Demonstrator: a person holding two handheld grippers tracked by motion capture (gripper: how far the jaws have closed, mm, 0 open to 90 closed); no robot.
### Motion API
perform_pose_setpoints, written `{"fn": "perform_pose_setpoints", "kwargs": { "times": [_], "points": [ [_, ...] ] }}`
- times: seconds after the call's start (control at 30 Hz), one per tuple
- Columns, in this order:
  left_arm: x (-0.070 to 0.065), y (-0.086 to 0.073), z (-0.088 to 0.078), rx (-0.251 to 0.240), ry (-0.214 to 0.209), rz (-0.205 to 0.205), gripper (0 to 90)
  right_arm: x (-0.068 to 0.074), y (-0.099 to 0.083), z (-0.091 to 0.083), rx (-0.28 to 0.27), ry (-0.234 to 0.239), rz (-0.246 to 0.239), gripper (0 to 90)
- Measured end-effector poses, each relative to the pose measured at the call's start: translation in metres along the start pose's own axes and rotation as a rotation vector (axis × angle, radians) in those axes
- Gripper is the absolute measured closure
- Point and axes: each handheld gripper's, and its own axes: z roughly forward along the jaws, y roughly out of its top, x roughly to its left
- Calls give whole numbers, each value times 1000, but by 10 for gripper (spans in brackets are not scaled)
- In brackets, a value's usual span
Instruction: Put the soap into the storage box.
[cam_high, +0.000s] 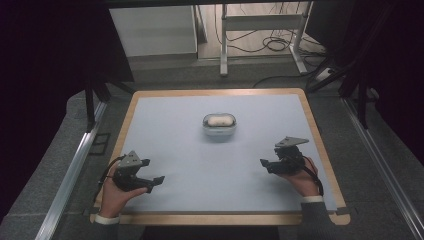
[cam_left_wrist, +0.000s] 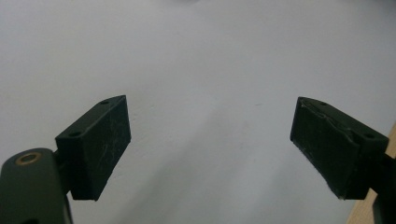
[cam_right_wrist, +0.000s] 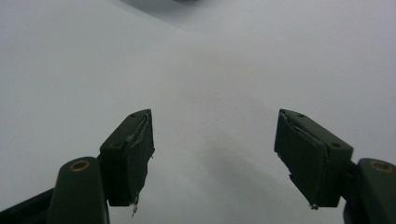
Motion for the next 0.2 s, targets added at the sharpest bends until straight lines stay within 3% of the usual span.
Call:
{"fn": "perform_pose_setpoints", "kwargs": {
  "times": [0.2],
  "points": [
    [1, 0, 0, -1, 4, -1, 129, -1, -2, -1, -19, -39, -7, 258]
  ]
}}
